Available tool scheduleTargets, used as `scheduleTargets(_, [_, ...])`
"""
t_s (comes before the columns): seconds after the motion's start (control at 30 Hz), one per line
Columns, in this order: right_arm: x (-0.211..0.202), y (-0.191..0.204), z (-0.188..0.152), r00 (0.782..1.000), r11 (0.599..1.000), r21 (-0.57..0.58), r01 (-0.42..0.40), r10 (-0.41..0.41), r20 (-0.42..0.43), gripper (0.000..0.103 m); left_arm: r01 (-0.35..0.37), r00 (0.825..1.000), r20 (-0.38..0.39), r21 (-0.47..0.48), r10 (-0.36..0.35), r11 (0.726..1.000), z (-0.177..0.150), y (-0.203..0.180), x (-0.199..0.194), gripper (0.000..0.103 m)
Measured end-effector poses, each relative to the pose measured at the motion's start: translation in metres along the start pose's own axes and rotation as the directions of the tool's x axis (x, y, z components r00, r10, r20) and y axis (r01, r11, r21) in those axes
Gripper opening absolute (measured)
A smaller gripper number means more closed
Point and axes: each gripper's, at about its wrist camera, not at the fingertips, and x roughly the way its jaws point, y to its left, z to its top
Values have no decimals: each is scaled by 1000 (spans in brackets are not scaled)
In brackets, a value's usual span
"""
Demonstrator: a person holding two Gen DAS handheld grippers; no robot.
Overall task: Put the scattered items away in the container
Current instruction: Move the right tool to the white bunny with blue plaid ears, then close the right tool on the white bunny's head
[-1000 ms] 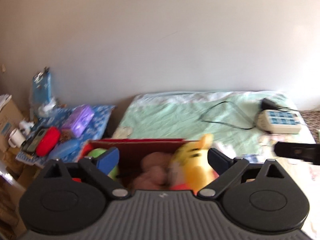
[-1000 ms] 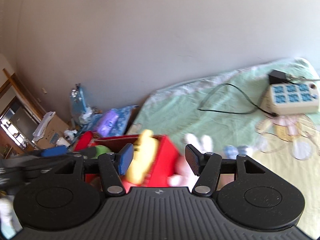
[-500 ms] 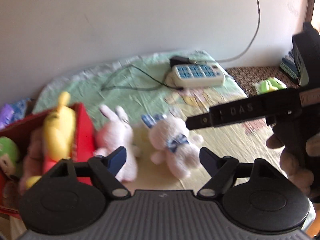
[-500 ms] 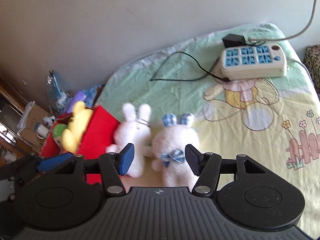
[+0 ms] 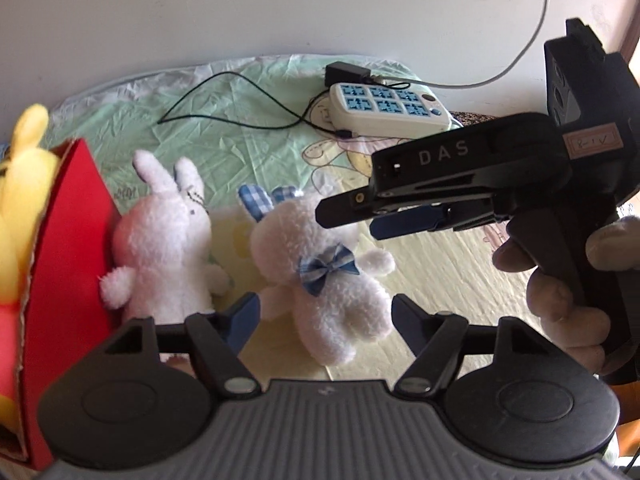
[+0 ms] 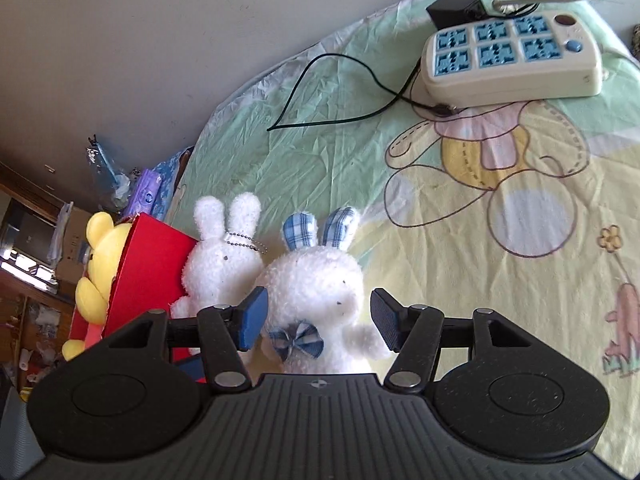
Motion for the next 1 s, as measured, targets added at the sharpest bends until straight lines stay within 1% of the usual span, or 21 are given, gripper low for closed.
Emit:
scheduleTargets(0.13, [15,-4,-1,998,998,31,-54,55,-43,60,-13,1000,4,1,13,1000,6,3,9,76])
scheduleTargets(0.17, [17,-3,-2,997,998,25,-62,63,-48,55,-17,1000,4,7,16,1000,7,2,11,76])
scheduleTargets(0.2, [17,-2,-2,996,997,15,-71,71,-47,46,-21,1000,3,13,21,1000,8,1,14,76])
scheduleTargets(0.23, [16,-1,-2,996,997,7,-83,83,-44,43,-25,1000,3,16,25,1000,9,1,17,76])
scheduleTargets(0.27, [15,-1,-2,994,995,7,-102,102,-42,29,-24,1000,1,14,24,1000,10,1,19,76])
scheduleTargets(0.3, [15,-3,-2,991,992,21,-124,125,-46,22,-20,1000,-3,10,20,1000,11,3,22,76])
scheduleTargets(0.33, [16,-5,-2,989,990,37,-138,140,-52,22,-16,1000,-9,5,16,1000,12,4,25,76])
scheduleTargets(0.37, [17,-6,-3,989,990,40,-138,140,-57,22,-15,1000,-16,1,15,1000,14,6,28,76])
scheduleTargets(0.43, [16,-6,-5,991,993,16,-117,118,-57,28,-18,1000,-22,3,18,1000,17,8,34,76])
scheduleTargets(0.5, [14,-7,-3,996,996,7,-84,84,-37,42,-27,999,-24,12,27,1000,20,8,38,76])
scheduleTargets(0.53, [13,-9,-1,997,997,8,-76,77,-27,45,-26,999,-22,15,27,1000,21,8,39,76])
scheduleTargets(0.57, [12,-11,1,997,997,16,-77,78,-15,51,-24,1000,-19,18,24,1000,23,8,39,76])
scheduleTargets(0.6, [12,-15,4,996,996,31,-85,85,-6,61,-21,1000,-15,23,22,1000,24,8,39,77])
scheduleTargets(0.63, [13,-17,7,995,994,46,-96,97,-2,66,-21,1000,-10,29,22,999,26,8,39,79])
scheduleTargets(0.67, [16,-20,9,994,992,59,-107,108,-4,68,-22,1000,-6,35,22,999,27,8,40,80])
scheduleTargets(0.73, [25,-20,13,992,990,62,-124,126,-29,68,-28,1000,-3,42,28,999,31,7,44,80])
scheduleTargets(0.83, [41,-19,13,989,990,70,-126,131,-69,69,-30,1000,-8,38,30,999,32,9,49,84])
scheduleTargets(0.97, [52,-26,15,979,976,132,-175,187,-84,69,-36,999,-10,35,36,999,32,11,52,86])
scheduleTargets(1.0, [55,-27,14,976,973,141,-184,198,-87,67,-39,999,-10,32,39,999,32,11,52,86])
